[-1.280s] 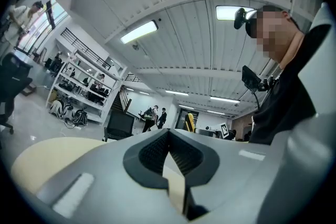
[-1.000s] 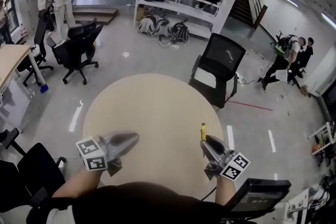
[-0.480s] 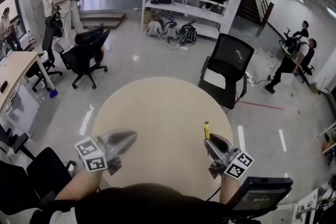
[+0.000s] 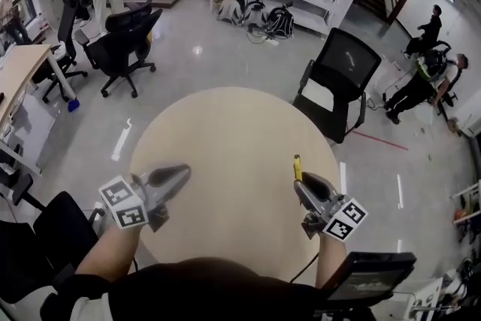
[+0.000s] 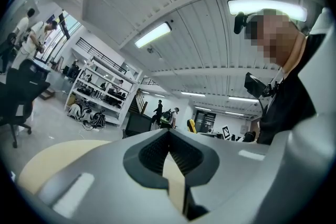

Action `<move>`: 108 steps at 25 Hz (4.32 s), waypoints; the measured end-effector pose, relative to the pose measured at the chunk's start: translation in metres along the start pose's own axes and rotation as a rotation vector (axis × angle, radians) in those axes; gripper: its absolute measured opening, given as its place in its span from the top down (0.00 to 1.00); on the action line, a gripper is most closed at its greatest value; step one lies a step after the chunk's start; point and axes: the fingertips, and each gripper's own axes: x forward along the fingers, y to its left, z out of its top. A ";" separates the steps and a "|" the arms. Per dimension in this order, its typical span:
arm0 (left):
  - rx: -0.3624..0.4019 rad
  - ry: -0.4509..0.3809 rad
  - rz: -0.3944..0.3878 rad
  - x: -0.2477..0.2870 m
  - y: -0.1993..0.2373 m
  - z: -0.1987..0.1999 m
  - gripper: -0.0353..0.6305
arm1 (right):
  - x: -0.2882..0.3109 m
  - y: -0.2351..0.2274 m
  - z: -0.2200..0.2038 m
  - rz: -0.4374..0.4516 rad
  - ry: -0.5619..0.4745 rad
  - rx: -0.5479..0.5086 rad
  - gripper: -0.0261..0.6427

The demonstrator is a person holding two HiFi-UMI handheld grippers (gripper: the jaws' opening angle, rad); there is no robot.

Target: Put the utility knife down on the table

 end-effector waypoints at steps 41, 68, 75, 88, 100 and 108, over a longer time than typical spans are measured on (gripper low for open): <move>0.136 0.183 0.054 0.236 0.343 -0.152 0.95 | 0.336 -0.392 -0.177 0.116 0.596 -0.464 0.76; 0.060 0.124 -0.045 0.245 0.326 -0.150 0.95 | 0.339 -0.378 -0.176 0.157 0.551 -0.452 0.24; 0.093 0.119 -0.010 0.242 0.330 -0.143 0.95 | 0.330 -0.377 -0.164 0.137 0.524 -0.421 0.29; 0.121 0.090 0.024 0.220 0.268 -0.085 0.95 | 0.228 -0.347 -0.109 -0.038 0.336 -0.182 0.75; 0.098 0.050 0.019 0.122 0.178 -0.007 0.95 | 0.151 -0.216 -0.034 -0.141 0.227 -0.104 0.94; 0.098 0.023 -0.026 0.041 0.113 0.027 0.95 | 0.117 -0.118 -0.004 -0.190 0.170 -0.092 0.94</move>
